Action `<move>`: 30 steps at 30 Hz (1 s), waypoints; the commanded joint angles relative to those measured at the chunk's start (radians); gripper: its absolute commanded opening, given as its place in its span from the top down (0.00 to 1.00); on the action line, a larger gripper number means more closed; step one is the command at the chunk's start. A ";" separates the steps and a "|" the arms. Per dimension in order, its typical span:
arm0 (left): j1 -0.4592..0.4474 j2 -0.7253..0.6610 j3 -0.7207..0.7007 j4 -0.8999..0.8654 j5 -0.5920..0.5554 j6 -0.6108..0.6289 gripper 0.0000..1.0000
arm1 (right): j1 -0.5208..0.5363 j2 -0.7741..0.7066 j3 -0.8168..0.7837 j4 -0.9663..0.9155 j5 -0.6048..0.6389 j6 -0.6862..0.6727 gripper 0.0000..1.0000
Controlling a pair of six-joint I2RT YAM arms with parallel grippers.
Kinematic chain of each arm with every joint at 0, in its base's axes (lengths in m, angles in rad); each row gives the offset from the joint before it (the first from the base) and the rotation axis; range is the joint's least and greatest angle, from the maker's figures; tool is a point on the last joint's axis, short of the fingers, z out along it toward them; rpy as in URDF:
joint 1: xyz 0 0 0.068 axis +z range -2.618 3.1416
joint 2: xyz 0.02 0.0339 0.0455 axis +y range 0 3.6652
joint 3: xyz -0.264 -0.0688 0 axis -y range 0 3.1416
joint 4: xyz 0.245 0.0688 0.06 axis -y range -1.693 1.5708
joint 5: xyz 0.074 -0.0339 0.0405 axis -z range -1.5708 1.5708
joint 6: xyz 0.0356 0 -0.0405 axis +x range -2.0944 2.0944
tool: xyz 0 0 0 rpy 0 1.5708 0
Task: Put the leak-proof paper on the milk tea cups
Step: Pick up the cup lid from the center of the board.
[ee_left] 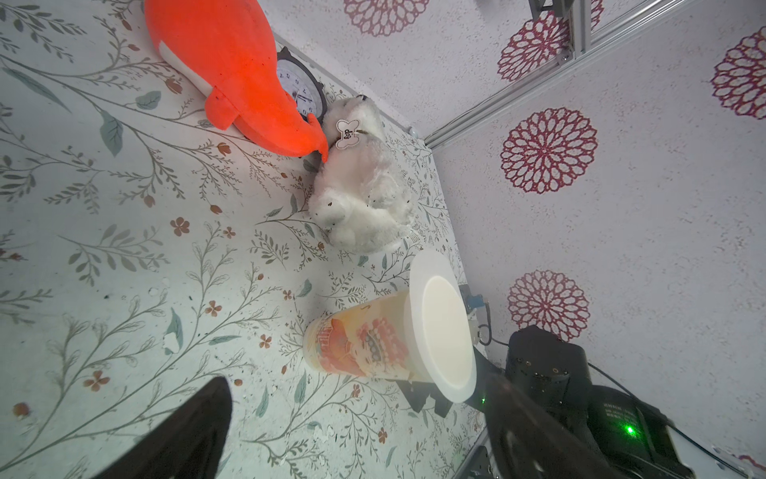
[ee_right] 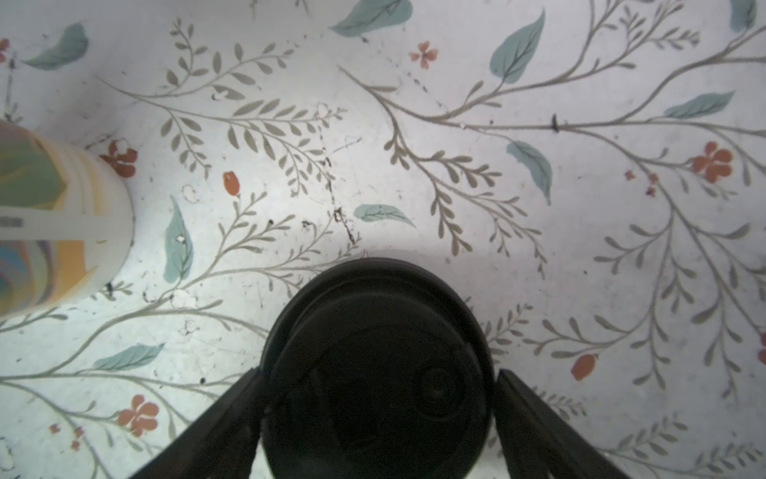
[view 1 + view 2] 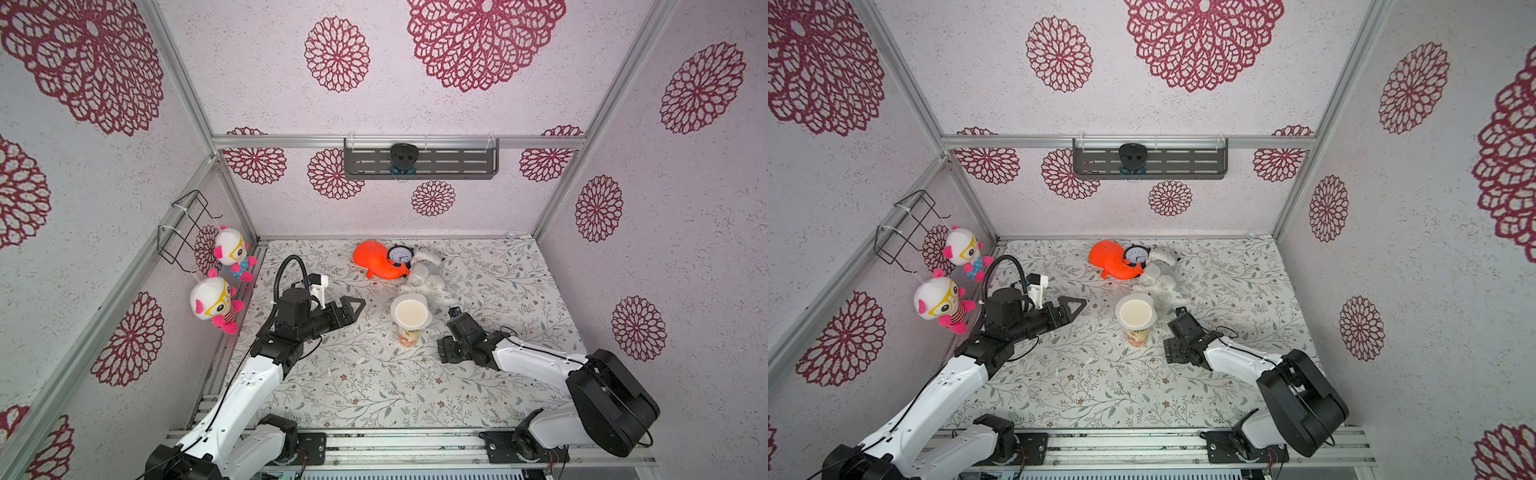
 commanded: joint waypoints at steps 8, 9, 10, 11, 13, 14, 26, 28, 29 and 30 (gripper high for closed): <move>0.018 -0.014 0.001 -0.005 -0.012 0.019 0.02 | -0.004 0.014 0.027 -0.005 0.035 0.006 0.22; 0.017 -0.014 0.001 -0.005 -0.009 0.019 0.03 | -0.004 0.007 0.028 -0.011 0.037 0.006 0.23; 0.017 -0.014 0.002 -0.006 -0.008 0.018 0.03 | -0.004 0.000 0.027 -0.018 0.039 0.006 0.25; 0.018 -0.016 0.002 -0.006 -0.008 0.019 0.03 | -0.004 -0.011 0.029 -0.026 0.045 0.006 0.25; 0.018 -0.018 0.000 -0.008 -0.008 0.019 0.02 | -0.004 -0.039 0.030 -0.042 0.049 0.009 0.26; 0.018 -0.020 0.001 -0.007 -0.008 0.018 0.02 | -0.004 -0.056 0.033 -0.056 0.049 0.009 0.27; 0.020 -0.030 0.004 0.010 0.020 0.013 0.03 | -0.004 -0.337 0.177 -0.314 0.122 -0.002 0.30; 0.020 -0.028 0.007 0.022 0.029 0.011 0.02 | -0.004 -0.359 0.229 -0.357 0.139 -0.013 0.30; 0.020 -0.024 0.008 0.026 0.028 0.004 0.03 | -0.005 -0.368 0.256 -0.372 0.139 -0.019 0.30; 0.020 -0.018 0.010 0.029 0.027 -0.003 0.03 | -0.004 -0.372 0.284 -0.380 0.133 -0.024 0.30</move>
